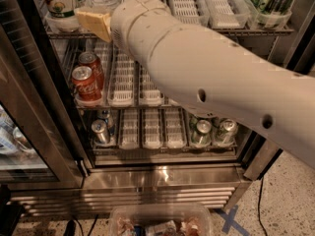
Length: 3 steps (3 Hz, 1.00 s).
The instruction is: Pick water bottle from top shelf of fridge
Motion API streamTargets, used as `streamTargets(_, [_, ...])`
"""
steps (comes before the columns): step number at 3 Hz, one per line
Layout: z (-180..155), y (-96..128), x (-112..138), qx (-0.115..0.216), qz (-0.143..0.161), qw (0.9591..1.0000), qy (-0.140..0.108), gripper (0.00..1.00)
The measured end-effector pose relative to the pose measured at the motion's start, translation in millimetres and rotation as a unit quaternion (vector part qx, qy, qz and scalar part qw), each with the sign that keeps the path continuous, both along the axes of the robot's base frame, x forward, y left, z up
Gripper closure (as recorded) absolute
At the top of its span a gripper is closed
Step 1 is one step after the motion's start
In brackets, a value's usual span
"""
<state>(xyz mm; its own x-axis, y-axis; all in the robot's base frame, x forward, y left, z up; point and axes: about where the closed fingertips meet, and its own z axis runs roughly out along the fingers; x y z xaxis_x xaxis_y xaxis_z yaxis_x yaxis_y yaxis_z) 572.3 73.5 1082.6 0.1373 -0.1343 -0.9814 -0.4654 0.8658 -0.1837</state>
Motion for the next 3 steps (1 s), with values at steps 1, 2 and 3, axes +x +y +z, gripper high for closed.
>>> streamTargets(1, [-5.0, 7.3, 4.3, -0.006, -0.004, 1.0, 0.003, 0.15])
streamTargets(2, [-6.6, 15.5, 6.6, -0.012, -0.009, 0.9999, 0.004, 0.22])
streamTargets(3, [-2.6, 23.9, 8.7, -0.014, -0.017, 0.9998, 0.001, 0.32])
